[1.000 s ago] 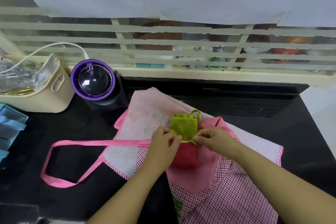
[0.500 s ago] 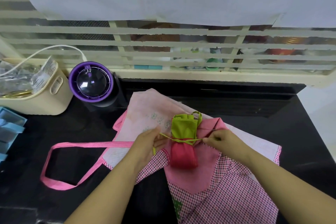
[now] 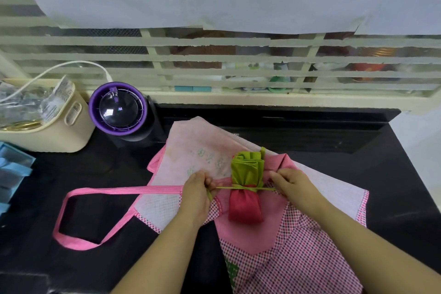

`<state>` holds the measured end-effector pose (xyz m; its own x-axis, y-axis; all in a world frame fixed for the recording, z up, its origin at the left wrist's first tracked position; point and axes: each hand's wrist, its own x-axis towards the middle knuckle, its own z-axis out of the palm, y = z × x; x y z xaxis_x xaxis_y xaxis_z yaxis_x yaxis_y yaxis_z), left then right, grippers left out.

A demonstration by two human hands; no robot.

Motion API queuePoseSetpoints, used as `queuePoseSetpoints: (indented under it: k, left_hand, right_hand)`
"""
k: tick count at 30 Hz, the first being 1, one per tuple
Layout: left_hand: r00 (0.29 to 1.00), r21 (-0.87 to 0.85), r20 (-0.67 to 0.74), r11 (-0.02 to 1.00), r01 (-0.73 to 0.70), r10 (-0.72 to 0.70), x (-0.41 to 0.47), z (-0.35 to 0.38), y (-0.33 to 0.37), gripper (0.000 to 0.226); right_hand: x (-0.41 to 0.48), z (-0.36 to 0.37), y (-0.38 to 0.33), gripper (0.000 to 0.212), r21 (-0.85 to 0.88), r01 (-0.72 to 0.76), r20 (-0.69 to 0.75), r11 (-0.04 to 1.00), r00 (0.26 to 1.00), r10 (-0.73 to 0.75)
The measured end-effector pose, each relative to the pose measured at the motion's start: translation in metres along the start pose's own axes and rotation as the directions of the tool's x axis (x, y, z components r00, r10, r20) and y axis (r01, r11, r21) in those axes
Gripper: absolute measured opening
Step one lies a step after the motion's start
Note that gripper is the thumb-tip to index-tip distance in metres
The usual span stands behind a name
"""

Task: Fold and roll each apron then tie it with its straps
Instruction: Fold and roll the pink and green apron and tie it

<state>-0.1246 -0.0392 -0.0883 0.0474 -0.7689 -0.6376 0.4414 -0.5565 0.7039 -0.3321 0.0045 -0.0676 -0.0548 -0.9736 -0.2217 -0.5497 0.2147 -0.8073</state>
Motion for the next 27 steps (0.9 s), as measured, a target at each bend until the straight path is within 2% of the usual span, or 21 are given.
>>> queuePoseSetpoints:
  k: [3,5,7,11,14,17,20,22,23,25,26,27]
  left_hand:
    - [0.999,0.096,0.016,0.994,-0.051,0.049,-0.003,-0.002,0.003,0.030]
    - [0.998,0.118,0.045,0.992,-0.051,0.046,-0.004,-0.002,0.006,0.028]
    - [0.997,0.119,0.075,0.992,-0.038,0.030,-0.007,-0.001,0.009,0.026]
    - [0.989,0.141,0.143,0.989,-0.041,0.021,-0.015,0.008,0.007,0.024]
    - [0.973,0.185,0.224,0.979,-0.089,0.047,-0.024,0.022,0.011,0.025]
    - [0.943,0.285,0.325,0.943,-0.172,0.074,-0.030,0.040,0.019,0.025]
    - [0.851,0.465,0.517,0.803,-0.374,0.097,-0.032,0.055,0.034,0.018]
    - [0.817,0.498,0.557,0.728,-0.472,0.150,-0.029,0.057,0.046,0.010]
    - [0.836,0.522,0.502,0.694,-0.496,0.220,-0.025,0.052,0.053,0.012]
    - [0.883,0.624,0.302,0.625,-0.468,0.359,-0.020,0.037,0.059,0.009]
    - [0.890,0.714,0.247,0.549,-0.435,0.384,-0.019,0.027,0.057,0.009]
    - [0.893,0.811,0.266,0.417,-0.411,0.362,-0.021,0.019,0.051,0.016]
  right_hand:
    - [-0.004,0.002,0.000,0.042,-0.107,0.069,0.049,0.992,0.997,-0.064]
    - [-0.007,0.007,0.000,0.028,-0.152,0.133,0.079,0.979,0.989,-0.122]
    - [-0.010,0.010,-0.002,0.013,-0.128,0.166,0.123,0.978,0.981,-0.151]
    - [-0.008,0.018,-0.008,0.033,-0.214,0.211,0.209,0.954,0.964,-0.166]
    - [-0.001,0.023,-0.013,0.030,-0.366,0.187,0.201,0.912,0.972,-0.119]
    - [0.007,0.031,-0.016,0.020,-0.406,0.146,0.153,0.902,0.984,-0.091]
    - [0.010,0.034,-0.014,0.016,-0.369,0.097,0.129,0.924,0.990,-0.052]
    - [0.010,0.034,-0.012,0.016,-0.315,0.088,0.120,0.945,0.991,-0.052]
    - [0.010,0.035,-0.012,0.016,-0.297,0.086,0.113,0.951,0.992,-0.055]
    - [0.010,0.036,-0.011,0.016,-0.281,0.085,0.101,0.956,0.993,-0.059]
    - [0.010,0.036,-0.010,0.017,-0.275,0.084,0.099,0.958,0.993,-0.059]
    - [0.010,0.036,-0.010,0.017,-0.269,0.080,0.098,0.960,0.994,-0.055]
